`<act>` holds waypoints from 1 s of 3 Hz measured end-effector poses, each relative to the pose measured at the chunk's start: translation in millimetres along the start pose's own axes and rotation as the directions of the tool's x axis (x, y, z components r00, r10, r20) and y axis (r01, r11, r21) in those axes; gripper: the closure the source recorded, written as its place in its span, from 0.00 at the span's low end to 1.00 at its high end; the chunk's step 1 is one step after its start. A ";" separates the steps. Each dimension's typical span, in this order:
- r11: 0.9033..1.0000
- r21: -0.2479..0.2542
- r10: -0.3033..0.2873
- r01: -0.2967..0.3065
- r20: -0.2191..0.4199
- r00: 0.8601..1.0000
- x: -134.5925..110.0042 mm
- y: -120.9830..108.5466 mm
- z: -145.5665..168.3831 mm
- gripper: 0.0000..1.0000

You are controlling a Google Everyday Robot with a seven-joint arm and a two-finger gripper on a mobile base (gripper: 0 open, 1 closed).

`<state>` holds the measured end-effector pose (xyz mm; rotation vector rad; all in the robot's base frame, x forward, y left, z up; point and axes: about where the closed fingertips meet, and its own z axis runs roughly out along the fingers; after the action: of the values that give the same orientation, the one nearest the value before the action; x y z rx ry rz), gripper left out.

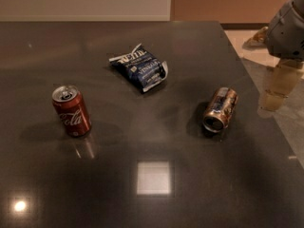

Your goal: Pick orange can

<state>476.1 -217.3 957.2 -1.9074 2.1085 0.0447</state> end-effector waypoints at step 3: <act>0.872 -0.069 -0.482 0.484 0.041 0.875 -7.9 -15.8 50.9 0.00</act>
Offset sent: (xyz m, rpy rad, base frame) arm 0.0260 0.0124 -0.0569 -0.0839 -0.0080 0.5951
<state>502.2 -200.4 913.2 -2.4129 1.5735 0.0401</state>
